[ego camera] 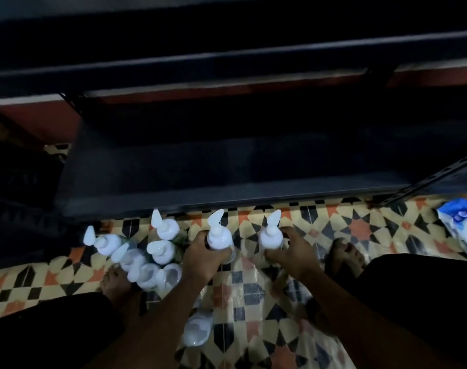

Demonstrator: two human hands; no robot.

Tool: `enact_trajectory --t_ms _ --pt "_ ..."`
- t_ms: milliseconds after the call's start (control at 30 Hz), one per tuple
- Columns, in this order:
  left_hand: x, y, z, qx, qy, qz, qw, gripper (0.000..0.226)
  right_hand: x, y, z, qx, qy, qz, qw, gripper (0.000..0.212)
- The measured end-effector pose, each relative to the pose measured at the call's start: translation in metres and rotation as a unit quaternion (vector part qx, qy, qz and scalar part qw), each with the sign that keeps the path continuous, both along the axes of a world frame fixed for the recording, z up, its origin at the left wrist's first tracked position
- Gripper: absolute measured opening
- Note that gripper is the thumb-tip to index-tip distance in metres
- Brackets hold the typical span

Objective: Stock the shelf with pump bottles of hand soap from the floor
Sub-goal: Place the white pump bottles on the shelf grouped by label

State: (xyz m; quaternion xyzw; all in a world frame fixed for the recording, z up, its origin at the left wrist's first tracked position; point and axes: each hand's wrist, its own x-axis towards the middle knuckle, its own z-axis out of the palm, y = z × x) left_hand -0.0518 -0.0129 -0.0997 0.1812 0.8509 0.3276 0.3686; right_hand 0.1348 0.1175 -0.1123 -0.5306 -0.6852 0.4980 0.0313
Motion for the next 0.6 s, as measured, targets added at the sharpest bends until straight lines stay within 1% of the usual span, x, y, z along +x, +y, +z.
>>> enact_trajectory --t_ms 100,200,233,333,467,500,567,600 --pt "0.0 -0.006 0.036 0.033 -0.023 -0.011 0.999 0.054 0.007 -0.01 0.034 -0.017 0.034 -0.019 0.999 0.055" --pt "-0.002 -0.01 0.086 0.081 -0.033 -0.026 0.996 0.033 0.006 -0.02 0.078 -0.005 0.094 -0.05 0.994 0.046" --pt "-0.001 -0.013 0.106 0.101 -0.041 -0.024 0.994 0.03 0.004 -0.025 0.097 -0.002 0.118 -0.061 0.991 0.042" --pt "-0.004 -0.02 0.166 0.165 -0.051 -0.023 0.985 0.03 -0.003 -0.035 0.158 0.007 0.191 -0.069 0.979 0.034" --pt "-0.009 -0.025 0.246 0.266 -0.057 -0.005 0.962 0.021 -0.018 -0.043 0.24 0.024 0.277 -0.064 0.958 0.028" --pt "-0.009 -0.027 0.266 0.295 -0.061 -0.007 0.954 0.022 -0.023 -0.045 0.26 0.024 0.3 -0.064 0.951 0.028" --pt "-0.008 -0.033 0.302 0.345 -0.077 -0.009 0.935 0.036 -0.032 -0.052 0.299 0.022 0.338 -0.051 0.94 0.028" --pt "-0.007 -0.037 0.318 0.365 -0.087 -0.007 0.927 0.038 -0.036 -0.057 0.316 0.02 0.352 -0.044 0.935 0.029"
